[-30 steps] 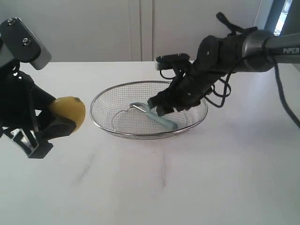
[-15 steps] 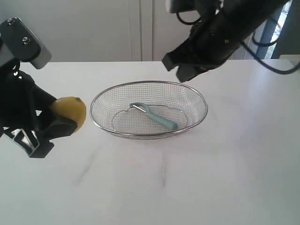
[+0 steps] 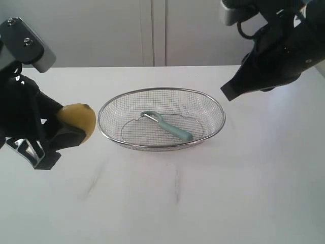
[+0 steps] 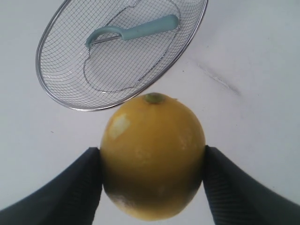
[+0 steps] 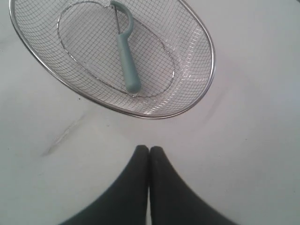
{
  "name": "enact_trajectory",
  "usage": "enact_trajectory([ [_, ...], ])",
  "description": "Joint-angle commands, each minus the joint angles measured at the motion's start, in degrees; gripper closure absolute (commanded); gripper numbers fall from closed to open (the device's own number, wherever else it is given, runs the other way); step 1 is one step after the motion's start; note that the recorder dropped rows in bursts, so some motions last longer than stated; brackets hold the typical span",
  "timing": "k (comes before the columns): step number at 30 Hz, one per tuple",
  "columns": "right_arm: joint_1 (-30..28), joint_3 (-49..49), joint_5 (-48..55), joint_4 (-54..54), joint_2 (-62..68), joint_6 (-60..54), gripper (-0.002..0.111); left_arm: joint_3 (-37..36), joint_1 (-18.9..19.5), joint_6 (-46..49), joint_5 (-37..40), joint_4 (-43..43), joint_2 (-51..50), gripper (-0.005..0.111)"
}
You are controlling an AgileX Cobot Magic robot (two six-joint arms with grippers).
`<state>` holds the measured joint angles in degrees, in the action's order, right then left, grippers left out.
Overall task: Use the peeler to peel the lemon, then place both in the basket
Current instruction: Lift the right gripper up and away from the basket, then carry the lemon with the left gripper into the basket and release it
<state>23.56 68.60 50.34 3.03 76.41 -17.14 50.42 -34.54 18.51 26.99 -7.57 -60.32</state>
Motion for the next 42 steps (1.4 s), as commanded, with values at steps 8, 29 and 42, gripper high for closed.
enact_trajectory([
  [8,-0.2,-0.7,-1.2,1.9,-2.7,0.9,0.108,0.4,-0.2,-0.6,-1.3,-0.5,-1.5,0.107],
  [29,-0.2,-0.7,-1.0,2.5,-3.8,0.9,0.108,26.5,0.1,-0.7,3.4,-2.4,-26.8,0.107],
  [42,-0.2,-0.7,-1.0,2.4,-3.8,0.9,0.108,33.8,0.2,-0.6,-0.9,-2.1,-40.8,0.107],
])
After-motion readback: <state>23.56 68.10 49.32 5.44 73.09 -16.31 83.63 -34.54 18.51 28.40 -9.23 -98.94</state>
